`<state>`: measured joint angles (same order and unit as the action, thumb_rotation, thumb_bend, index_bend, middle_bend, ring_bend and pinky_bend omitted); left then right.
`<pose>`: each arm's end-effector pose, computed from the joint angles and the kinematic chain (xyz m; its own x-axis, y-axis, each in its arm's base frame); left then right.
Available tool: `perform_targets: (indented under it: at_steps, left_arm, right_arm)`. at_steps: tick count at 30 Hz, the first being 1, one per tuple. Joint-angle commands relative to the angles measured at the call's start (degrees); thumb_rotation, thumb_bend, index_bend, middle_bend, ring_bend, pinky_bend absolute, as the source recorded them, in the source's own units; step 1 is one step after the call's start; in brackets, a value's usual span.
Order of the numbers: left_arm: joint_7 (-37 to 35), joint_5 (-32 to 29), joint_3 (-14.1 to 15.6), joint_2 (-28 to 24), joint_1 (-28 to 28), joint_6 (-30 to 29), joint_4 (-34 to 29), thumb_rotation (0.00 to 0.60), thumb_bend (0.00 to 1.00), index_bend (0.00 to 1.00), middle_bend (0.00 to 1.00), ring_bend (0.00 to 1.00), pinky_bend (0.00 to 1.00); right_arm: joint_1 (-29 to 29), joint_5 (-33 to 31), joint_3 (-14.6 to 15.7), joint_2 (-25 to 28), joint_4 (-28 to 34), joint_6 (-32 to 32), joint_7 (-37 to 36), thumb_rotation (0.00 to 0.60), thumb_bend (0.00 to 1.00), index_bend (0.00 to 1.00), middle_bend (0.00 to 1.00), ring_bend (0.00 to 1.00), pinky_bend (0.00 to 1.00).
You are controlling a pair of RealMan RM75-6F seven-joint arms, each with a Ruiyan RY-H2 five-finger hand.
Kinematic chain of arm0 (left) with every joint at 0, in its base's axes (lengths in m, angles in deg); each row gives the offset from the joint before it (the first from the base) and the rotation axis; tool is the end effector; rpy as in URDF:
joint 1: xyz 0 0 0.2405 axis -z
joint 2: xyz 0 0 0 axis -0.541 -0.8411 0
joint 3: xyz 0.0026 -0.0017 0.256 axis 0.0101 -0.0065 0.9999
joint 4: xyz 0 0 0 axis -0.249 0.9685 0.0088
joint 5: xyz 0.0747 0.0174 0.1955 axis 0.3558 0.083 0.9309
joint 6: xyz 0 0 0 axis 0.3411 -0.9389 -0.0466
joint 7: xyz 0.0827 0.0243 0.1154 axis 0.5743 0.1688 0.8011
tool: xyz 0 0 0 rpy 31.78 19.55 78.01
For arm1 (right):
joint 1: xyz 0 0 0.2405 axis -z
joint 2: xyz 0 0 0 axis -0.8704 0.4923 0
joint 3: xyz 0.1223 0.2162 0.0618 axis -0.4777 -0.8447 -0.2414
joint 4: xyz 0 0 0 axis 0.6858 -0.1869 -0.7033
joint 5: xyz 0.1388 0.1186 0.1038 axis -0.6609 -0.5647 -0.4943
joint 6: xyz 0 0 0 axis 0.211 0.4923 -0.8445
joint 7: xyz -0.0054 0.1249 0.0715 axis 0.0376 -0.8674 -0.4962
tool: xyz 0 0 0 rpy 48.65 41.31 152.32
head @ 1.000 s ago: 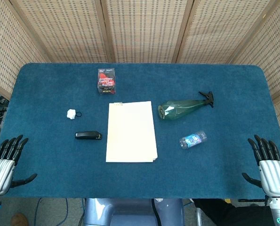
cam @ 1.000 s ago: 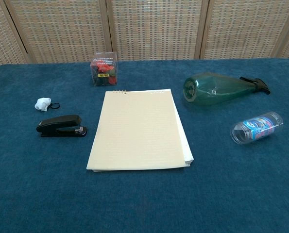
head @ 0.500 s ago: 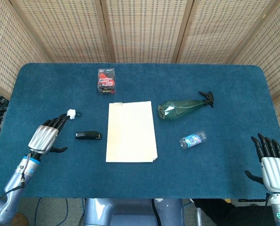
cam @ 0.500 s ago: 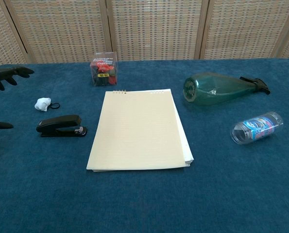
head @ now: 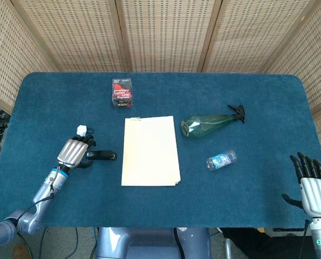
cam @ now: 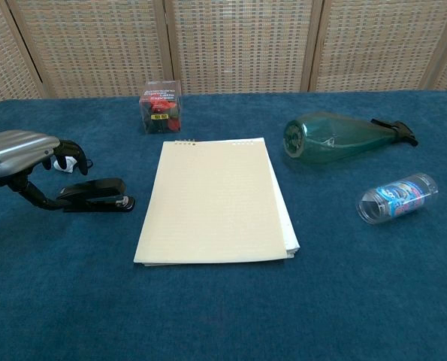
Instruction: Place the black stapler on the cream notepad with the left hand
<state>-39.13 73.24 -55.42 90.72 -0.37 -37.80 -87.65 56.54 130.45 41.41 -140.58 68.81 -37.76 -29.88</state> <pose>-0.2516 0.3370 -0.0043 0.6134 0.2162 0.7596 0.7776 -0.3337 -0.5329 -0.3221 -0.1833 0.1598 0.4620 -0.0261 0.8865 -0.8821 0.0895 0.4624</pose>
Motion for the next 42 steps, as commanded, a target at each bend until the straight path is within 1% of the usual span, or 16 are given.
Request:
perform_targets:
  at_steps: [1,4,8,21,26,32,37,40,42]
  left_arm:
    - [1.0,-0.1,0.4,1.3,0.7,0.3,1.2,0.600,0.28,0.36,0.24,0.31,0.34]
    - [1.9,-0.6,0.5,2.4,1.1,0.3,1.9,0.600,0.28,0.36,0.24,0.31,0.34]
    - [2.7,-1.5,0.5,4.2,1.4,-0.1,3.5,0.600,0.33,0.38,0.26,0.32,0.36]
    - [5.6,-4.1,0.3,7.8,2.7,0.6,5.5,0.600,0.33,0.39,0.26,0.32,0.37]
    - [5.9,-4.7,0.4,8.4,3.0,0.9,5.6,0.600,0.33,0.39,0.26,0.34,0.43]
    - [6.6,-4.9,0.8,9.2,3.3,0.9,6.1,0.600,0.34,0.43,0.28,0.42,0.52]
    - [7.5,-5.2,1.1,10.0,3.2,0.5,7.1,0.600,0.40,0.55,0.39,0.54,0.60]
    - [7.2,-5.5,1.1,10.1,3.0,0.3,7.1,0.600,0.46,0.59,0.43,0.57,0.63]
    - [6.3,-5.2,0.8,9.7,3.0,-0.4,6.8,0.600,0.47,0.61,0.44,0.58,0.63]
  right_arm:
    - [-0.1,-0.2,0.0,0.0,-0.1,0.1,0.1,0.600,0.00,0.00,0.00,0.00,0.00]
    - [-0.1,-0.3,-0.1,-0.1,-0.2,0.2,0.1,0.600,0.00,0.00,0.00,0.00,0.00]
    - [-0.1,-0.5,-0.1,-0.1,-0.3,0.3,0.0,0.600,0.00,0.00,0.00,0.00,0.00]
    - [-0.2,-1.1,-0.2,-0.1,-0.6,0.6,-0.2,0.600,0.00,0.00,0.00,0.00,0.00]
    - [-0.2,-1.3,-0.2,-0.1,-0.7,0.8,-0.4,0.600,0.00,0.00,0.00,0.00,0.00]
    - [-0.3,-1.3,-0.2,-0.1,-0.8,0.9,-0.6,0.600,0.00,0.00,0.00,0.00,0.00]
    - [-0.2,-1.3,-0.2,0.0,-0.8,0.9,-0.9,0.600,0.00,0.00,0.00,0.00,0.00]
    - [-0.2,-1.2,-0.1,0.1,-0.7,0.8,-1.1,0.600,0.00,0.00,0.00,0.00,0.00]
    - [-0.1,-1.1,-0.1,0.2,-0.6,0.7,-1.2,0.600,0.00,0.00,0.00,0.00,0.00]
